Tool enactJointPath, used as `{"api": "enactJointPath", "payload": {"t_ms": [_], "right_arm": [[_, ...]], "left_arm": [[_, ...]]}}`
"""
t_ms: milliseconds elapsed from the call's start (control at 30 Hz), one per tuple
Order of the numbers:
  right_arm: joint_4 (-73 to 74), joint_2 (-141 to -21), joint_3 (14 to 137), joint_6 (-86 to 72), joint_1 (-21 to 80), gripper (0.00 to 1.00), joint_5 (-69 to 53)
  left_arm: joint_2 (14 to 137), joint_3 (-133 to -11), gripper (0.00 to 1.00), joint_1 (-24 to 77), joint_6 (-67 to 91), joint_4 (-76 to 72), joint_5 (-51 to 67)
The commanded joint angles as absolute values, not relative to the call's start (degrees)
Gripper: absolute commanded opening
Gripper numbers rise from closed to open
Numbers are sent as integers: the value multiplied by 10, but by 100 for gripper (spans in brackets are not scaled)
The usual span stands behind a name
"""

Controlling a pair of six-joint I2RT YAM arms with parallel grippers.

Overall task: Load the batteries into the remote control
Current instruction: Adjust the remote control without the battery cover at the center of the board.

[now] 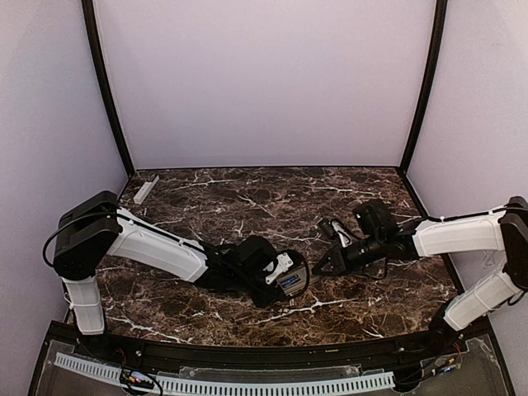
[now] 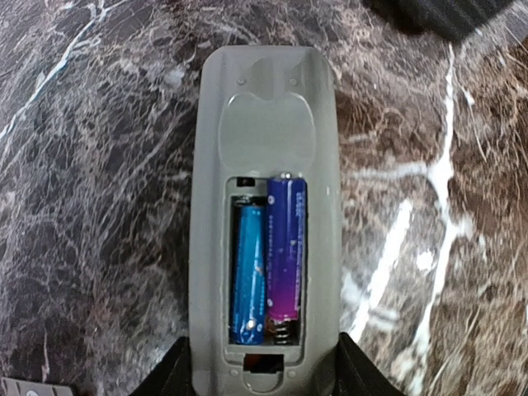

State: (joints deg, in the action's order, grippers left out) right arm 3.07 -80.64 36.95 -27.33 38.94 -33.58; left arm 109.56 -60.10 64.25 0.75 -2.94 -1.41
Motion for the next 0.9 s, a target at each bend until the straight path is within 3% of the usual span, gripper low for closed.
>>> {"api": "enactJointPath", "payload": {"t_ms": [0, 867], "right_arm": [[24, -832, 401, -274, 387, 9, -331], [15, -896, 433, -245, 397, 11, -315]], "left_arm": [[1136, -631, 24, 667, 92, -28, -71], [1153, -645, 24, 674, 104, -34, -51]]}}
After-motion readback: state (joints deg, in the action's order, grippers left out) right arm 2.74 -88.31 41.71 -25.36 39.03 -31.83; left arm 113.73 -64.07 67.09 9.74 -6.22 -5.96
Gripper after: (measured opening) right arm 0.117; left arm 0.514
